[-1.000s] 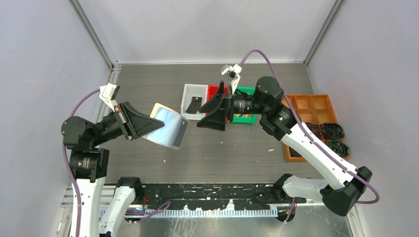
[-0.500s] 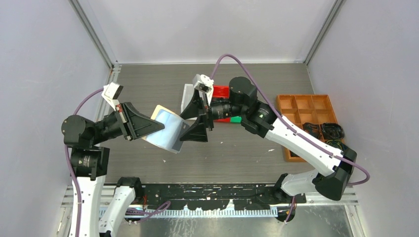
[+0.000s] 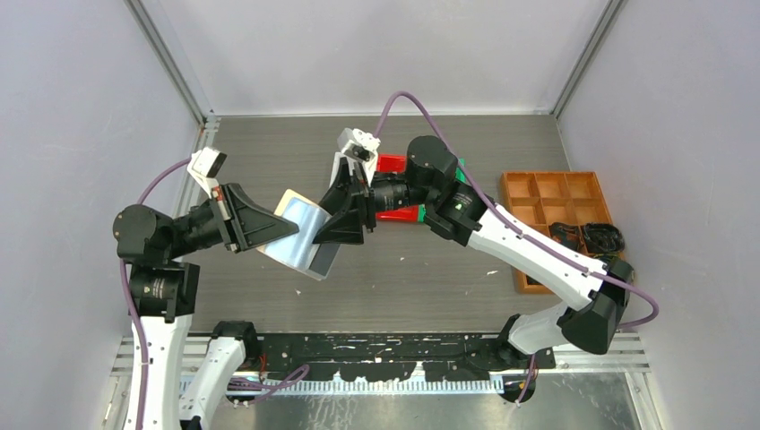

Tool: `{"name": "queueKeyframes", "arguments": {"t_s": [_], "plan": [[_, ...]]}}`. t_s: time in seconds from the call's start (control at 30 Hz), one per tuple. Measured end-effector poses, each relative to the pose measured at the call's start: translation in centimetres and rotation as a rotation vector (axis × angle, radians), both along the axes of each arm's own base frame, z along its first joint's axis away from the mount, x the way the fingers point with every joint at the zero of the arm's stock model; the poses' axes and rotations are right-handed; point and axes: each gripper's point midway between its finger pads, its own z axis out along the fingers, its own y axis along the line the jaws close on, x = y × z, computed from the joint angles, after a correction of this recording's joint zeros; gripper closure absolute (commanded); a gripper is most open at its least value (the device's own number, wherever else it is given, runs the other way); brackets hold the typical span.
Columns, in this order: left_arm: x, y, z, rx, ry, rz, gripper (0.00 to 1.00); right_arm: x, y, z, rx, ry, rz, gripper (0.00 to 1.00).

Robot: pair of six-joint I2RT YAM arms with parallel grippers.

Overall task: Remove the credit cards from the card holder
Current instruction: Remove the credit card from the card holder.

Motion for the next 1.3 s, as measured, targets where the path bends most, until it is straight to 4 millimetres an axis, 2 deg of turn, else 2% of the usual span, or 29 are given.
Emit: {"name": "queueKeyframes", "arguments": {"t_s": [0.1, 0.27, 0.33, 0.47, 0.53, 0.67, 0.77, 0.83, 0.9, 1.0, 1.2, 1.3], "plan": [[-0.1, 0.0, 0.1, 0.001, -0.010, -0.006, 0.99, -0.3, 0.2, 0.6, 0.023, 0.015, 0.022, 0.74], [-0.5, 0.0, 0.1, 0.009, -0.035, -0.022, 0.72, -0.7, 0.2, 1.0, 0.026, 0.061, 0.051, 0.98], [-0.3, 0.0, 0.1, 0.014, -0.056, -0.015, 0.65, -1.0, 0.2, 1.1, 0.024, 0.076, 0.059, 0.99], [0.4, 0.0, -0.1, 0.037, -0.076, -0.003, 0.61, -1.0, 0.4, 0.8, 0.011, 0.101, 0.056, 0.99], [1.1, 0.1, 0.5, 0.065, -0.104, 0.025, 0.59, -0.5, 0.4, 0.6, 0.000, 0.107, 0.025, 0.99], [1.8, 0.8, 1.8, 0.144, -0.270, 0.143, 0.54, 0.9, 0.3, -0.5, -0.051, 0.141, -0.087, 0.99], [2.0, 1.9, 1.8, 0.230, -0.442, 0.282, 0.54, 2.1, -0.2, -1.2, -0.093, 0.179, -0.192, 0.99], [1.8, 2.7, 1.3, 0.278, -0.528, 0.354, 0.54, 2.8, -0.4, -1.6, -0.119, 0.214, -0.248, 0.99], [0.5, 3.2, 0.8, 0.312, -0.619, 0.398, 0.54, 3.3, -0.5, -1.8, -0.129, 0.253, -0.288, 0.99], [-0.5, 3.5, -0.1, 0.333, -0.666, 0.423, 0.53, 3.8, -0.4, -1.7, -0.130, 0.308, -0.324, 0.99], [1.3, 4.0, -4.1, 0.359, -0.502, 0.443, 0.54, 4.4, -0.4, -0.9, -0.071, 0.359, -0.361, 0.98], [1.5, 3.9, -5.7, 0.339, -0.403, 0.444, 0.54, 4.2, -0.6, -0.5, -0.025, 0.390, -0.362, 0.99]]}}
